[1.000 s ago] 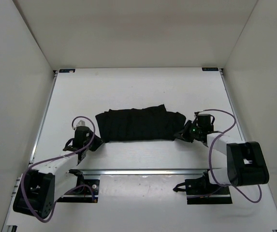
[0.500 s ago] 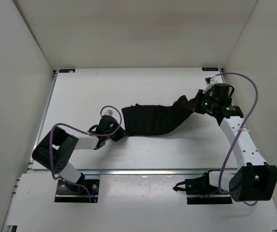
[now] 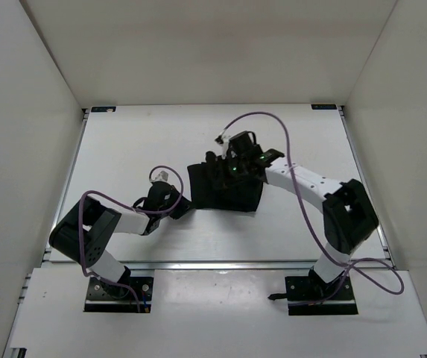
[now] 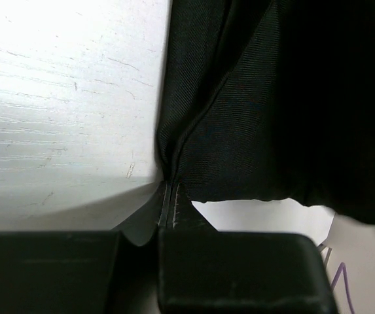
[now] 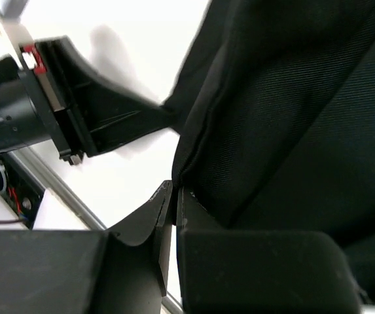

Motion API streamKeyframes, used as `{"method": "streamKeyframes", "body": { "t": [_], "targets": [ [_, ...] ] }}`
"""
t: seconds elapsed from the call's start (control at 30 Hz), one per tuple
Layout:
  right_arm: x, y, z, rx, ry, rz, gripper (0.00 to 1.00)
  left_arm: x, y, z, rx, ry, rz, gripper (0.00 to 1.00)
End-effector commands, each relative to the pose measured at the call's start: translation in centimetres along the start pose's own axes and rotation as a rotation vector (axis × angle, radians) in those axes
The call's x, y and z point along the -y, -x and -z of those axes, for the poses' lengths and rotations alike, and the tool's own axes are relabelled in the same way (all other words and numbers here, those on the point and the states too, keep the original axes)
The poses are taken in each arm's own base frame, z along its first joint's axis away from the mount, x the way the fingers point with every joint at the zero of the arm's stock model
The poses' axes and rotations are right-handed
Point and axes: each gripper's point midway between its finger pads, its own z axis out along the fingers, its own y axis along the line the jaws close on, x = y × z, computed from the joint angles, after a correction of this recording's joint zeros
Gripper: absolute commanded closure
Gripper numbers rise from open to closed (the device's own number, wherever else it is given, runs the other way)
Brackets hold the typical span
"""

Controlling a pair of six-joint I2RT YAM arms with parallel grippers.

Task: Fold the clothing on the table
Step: Fold the skirt

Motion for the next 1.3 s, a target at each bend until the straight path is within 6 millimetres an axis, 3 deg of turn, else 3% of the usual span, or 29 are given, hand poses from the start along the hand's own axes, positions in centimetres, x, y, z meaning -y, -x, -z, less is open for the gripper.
{"method": "streamKeyframes", "body": {
  "t": [0.0,0.13,0.27,0.57,0.63,0.7,0.73,0.8,0.9,0.93,0.97,1.0,1.07,1.17,1.23,1.27],
  "targets": [
    [-3.9,2.2,-2.1,0.075,0.095,0.023,1.0,-2.0,-0.5,0.3,-0.008,0.054,-0.001,1.0],
    [-4.7,0.6,-5.4,-0.009,0.144,0.012,1.0,-2.5,-1.2,0.7,-0.017,0.061,-0.009,1.0],
    [-5.3,-0.1,-7.2,-0.053,0.162,0.026,1.0,-2.7,-1.2,1.1,-0.019,0.054,0.001,1.0],
    [-7.5,1.1,-7.0,-0.055,0.195,0.1,1.0,-2.8,-0.3,1.7,0.011,0.068,-0.014,1.0],
    [-6.8,-0.3,-8.3,-0.125,0.204,0.084,1.0,-2.7,-0.2,1.7,0.011,0.068,-0.015,1.0],
    [-7.4,-1.2,-8.6,-0.162,0.239,0.081,1.0,-2.9,-0.3,1.8,0.01,0.071,-0.02,1.0],
    [-7.6,-1.1,-8.5,-0.163,0.254,0.082,0.99,-2.8,-0.2,1.8,0.012,0.068,-0.016,0.98],
    [-8.0,-1.1,-8.1,-0.164,0.29,0.095,0.73,-3.0,0.1,2.1,0.018,0.065,0.003,0.71],
    [-9.6,0.5,-6.0,-0.093,0.372,0.152,0.73,-2.7,0.6,2.4,0.025,0.049,0.019,0.71],
    [-11.0,2.0,-4.1,-0.022,0.422,0.194,0.71,-2.7,1.0,2.6,0.038,0.051,0.014,0.68],
    [-11.9,2.2,-2.3,0.016,0.451,0.215,0.65,-2.6,1.2,2.8,0.044,0.05,0.024,0.61],
    [-11.9,2.0,-1.8,0.052,0.469,0.221,0.59,-2.5,1.6,3.3,0.055,0.04,0.033,0.56],
    [-12.8,3.5,2.2,0.187,0.518,0.25,0.52,-2.7,1.9,4.0,0.063,0.043,0.04,0.53],
    [-11.4,4.2,5.4,0.305,0.5,0.216,0.5,-3.1,2.4,5.4,0.092,0.048,0.054,0.51],
    [-8.9,3.8,5.9,0.335,0.44,0.177,0.68,-3.0,2.8,6.9,0.111,0.029,0.053,0.51],
    [-8.2,3.9,6.2,0.352,0.411,0.167,0.87,-3.0,3.0,7.3,0.117,0.026,0.058,0.51]
  ]
}}
